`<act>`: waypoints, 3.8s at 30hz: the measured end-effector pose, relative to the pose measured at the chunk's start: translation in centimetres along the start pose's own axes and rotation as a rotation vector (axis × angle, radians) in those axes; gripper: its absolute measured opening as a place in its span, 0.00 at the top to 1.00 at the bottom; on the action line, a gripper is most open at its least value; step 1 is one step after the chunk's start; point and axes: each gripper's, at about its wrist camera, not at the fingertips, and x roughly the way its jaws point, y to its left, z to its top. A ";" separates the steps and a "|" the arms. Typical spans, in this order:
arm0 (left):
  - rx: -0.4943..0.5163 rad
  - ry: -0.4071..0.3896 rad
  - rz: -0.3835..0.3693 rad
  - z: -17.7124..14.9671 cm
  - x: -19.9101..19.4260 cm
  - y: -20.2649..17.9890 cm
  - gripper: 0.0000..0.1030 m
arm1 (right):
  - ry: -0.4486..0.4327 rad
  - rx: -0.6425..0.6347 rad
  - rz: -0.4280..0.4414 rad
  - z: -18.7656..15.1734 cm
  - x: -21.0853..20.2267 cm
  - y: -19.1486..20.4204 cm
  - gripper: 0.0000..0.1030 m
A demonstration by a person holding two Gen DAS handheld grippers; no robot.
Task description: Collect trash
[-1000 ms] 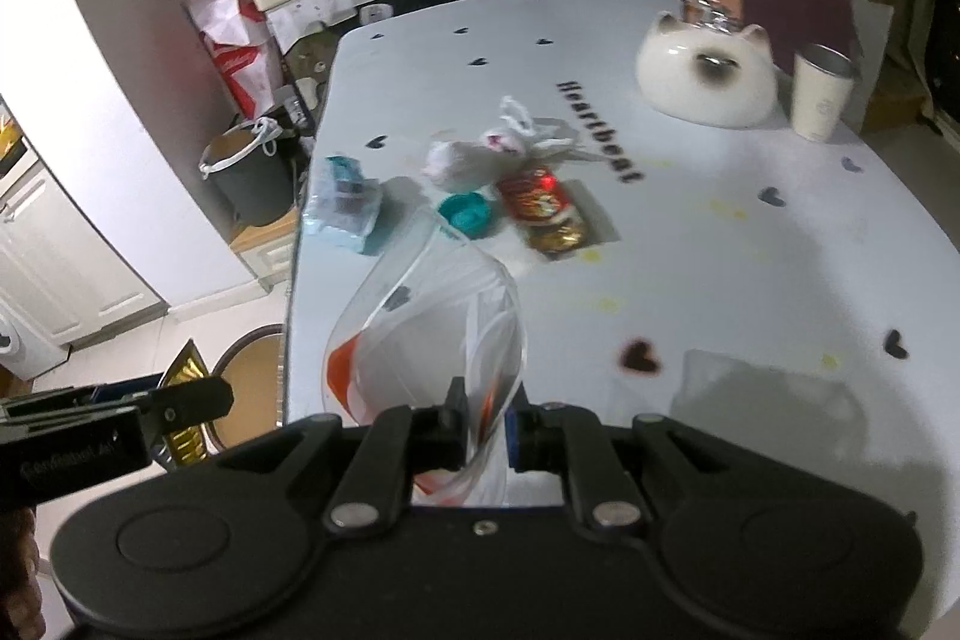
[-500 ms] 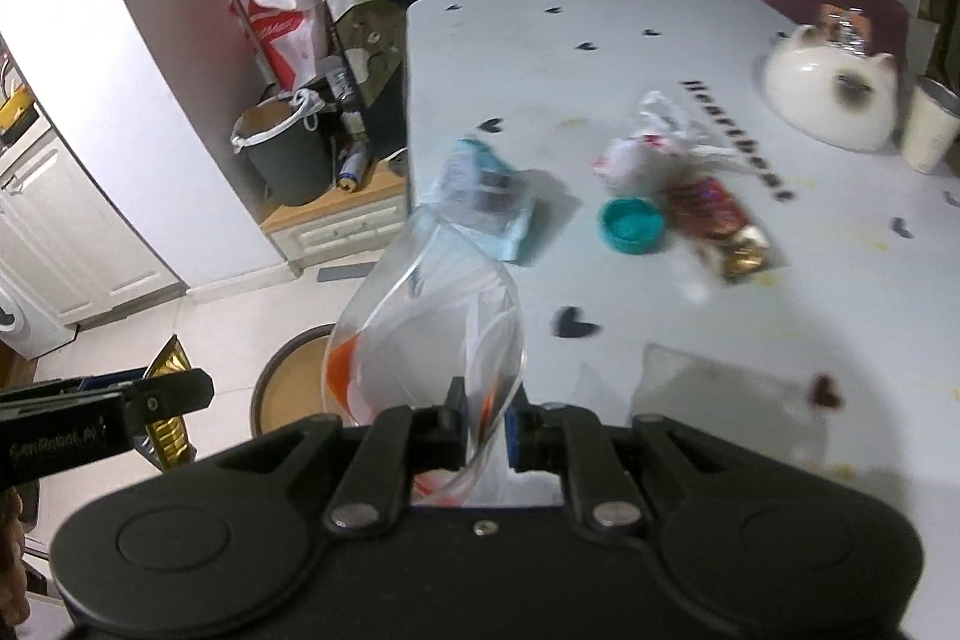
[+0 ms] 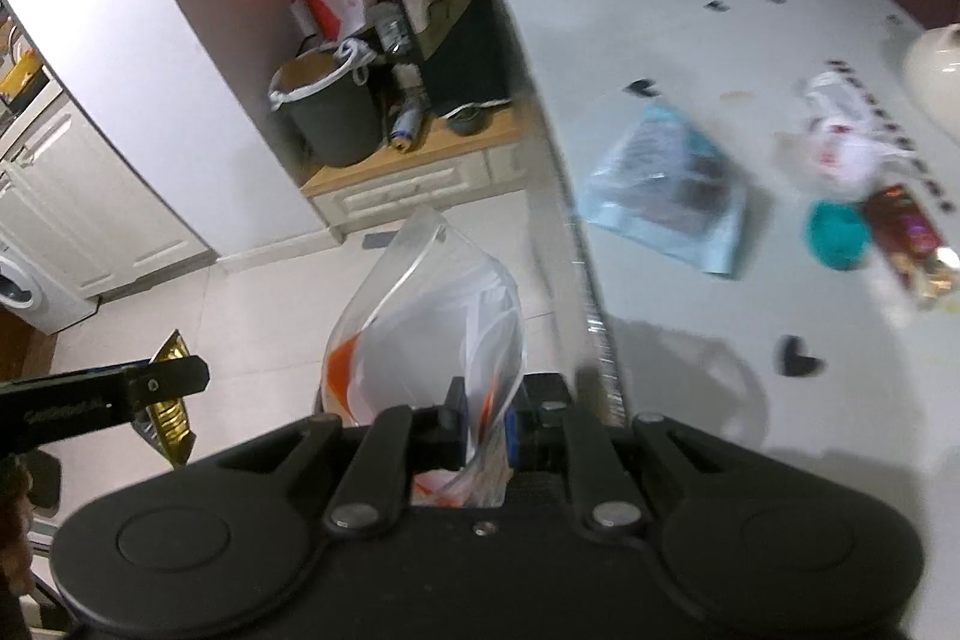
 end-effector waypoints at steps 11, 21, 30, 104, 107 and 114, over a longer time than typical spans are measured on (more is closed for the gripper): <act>-0.057 0.200 -0.059 0.5 10.8 4.2 0.63 | 0.160 0.011 0.014 2.1 10.7 3.0 0.88; -0.081 0.352 -0.018 -2.4 18.7 6.8 0.63 | 0.331 0.190 0.034 -0.4 20.7 1.9 0.88; -0.102 0.325 -0.002 -2.0 20.8 9.2 0.63 | 0.433 0.536 0.034 -4.8 27.4 1.1 0.86; -0.063 0.197 0.124 -4.9 5.9 9.0 0.00 | 0.192 -0.102 -0.089 -2.8 9.7 3.8 0.00; -0.063 0.180 0.130 -5.5 4.6 8.9 0.00 | 0.167 -0.118 -0.109 -3.2 8.6 4.1 0.00; -0.058 0.134 0.133 -6.5 1.9 8.1 0.00 | 0.105 -0.126 -0.092 -3.9 5.2 4.1 0.00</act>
